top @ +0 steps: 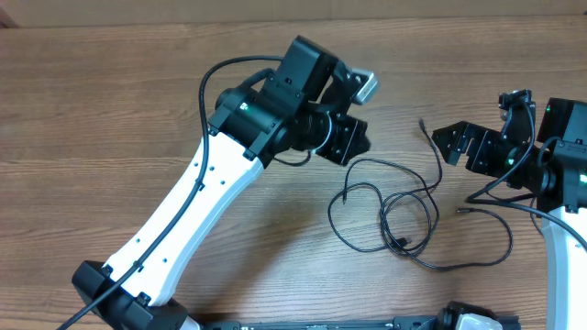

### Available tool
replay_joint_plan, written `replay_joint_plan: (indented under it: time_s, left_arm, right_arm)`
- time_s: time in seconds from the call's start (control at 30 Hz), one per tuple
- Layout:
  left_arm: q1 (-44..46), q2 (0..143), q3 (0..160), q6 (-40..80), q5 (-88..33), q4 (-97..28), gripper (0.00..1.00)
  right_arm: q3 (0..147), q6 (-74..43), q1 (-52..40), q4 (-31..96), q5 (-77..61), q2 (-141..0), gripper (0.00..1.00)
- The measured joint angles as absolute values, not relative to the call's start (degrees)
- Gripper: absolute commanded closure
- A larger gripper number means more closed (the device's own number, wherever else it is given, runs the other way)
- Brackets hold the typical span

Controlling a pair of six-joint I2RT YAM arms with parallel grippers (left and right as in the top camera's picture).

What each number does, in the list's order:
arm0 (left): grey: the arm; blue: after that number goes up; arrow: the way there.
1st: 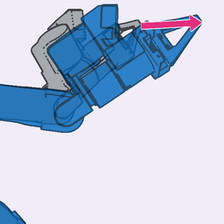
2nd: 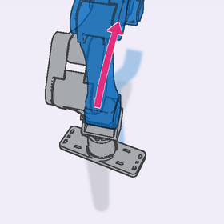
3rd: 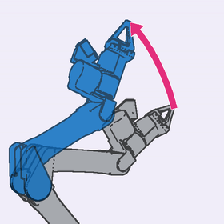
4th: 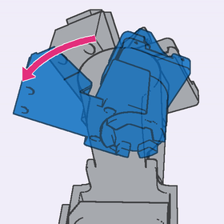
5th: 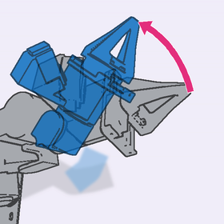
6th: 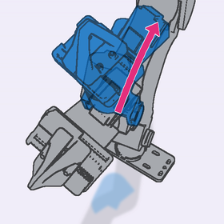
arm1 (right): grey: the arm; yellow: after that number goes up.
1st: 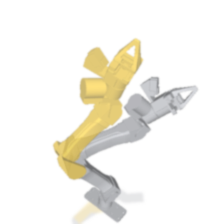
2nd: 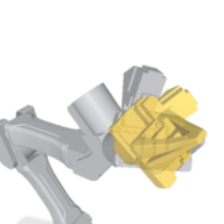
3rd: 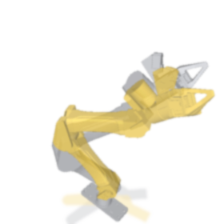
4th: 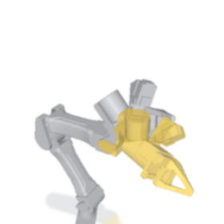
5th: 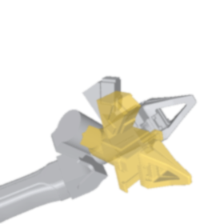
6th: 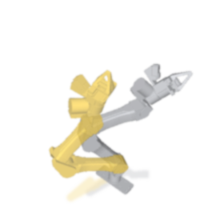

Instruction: Untangle cables

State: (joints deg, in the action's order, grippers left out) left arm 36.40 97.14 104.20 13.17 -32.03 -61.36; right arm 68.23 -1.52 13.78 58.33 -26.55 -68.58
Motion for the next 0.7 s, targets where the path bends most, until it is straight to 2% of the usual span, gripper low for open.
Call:
replay_joint_plan:
  time_s: [0.03,0.17,0.2,0.27,0.3,0.43,0.6,0.7]
  left_arm:
    - [36.5,97.2,104.0,11.9,-31.6,-62.4,0.96]
    - [38.7,98.5,103.8,4.1,-30.5,-66.3,0.73]
    - [39.7,99.2,103.8,1.7,-30.2,-67.4,0.63]
    - [41.5,100.8,103.7,-2.4,-30.0,-68.7,0.26]
    - [42.4,101.9,103.7,-3.9,-29.8,-68.8,0.22]
    - [45.4,107.0,103.7,-6.2,-28.3,-67.5,0.2]
    - [46.4,114.0,103.7,-2.3,-25.5,-65.8,0.16]
    - [46.4,117.5,103.4,1.3,-24.6,-64.8,0.09]
  right_arm:
    - [68.2,-1.5,13.8,58.3,-26.5,-68.6,0.0]
    - [68.2,-4.5,13.9,58.2,-25.9,-68.6,0.0]
    - [68.2,-6.2,14.1,58.2,-25.3,-68.6,0.0]
    - [68.2,-9.8,14.9,57.9,-24.1,-68.6,0.0]
    - [68.2,-11.8,15.5,57.6,-23.7,-68.6,0.0]
    - [68.2,-16.8,17.3,57.1,-22.8,-68.6,0.0]
    - [68.2,-19.5,17.6,57.1,-22.5,-68.6,0.0]
    - [68.2,-20.0,17.6,57.1,-22.5,-68.6,0.0]
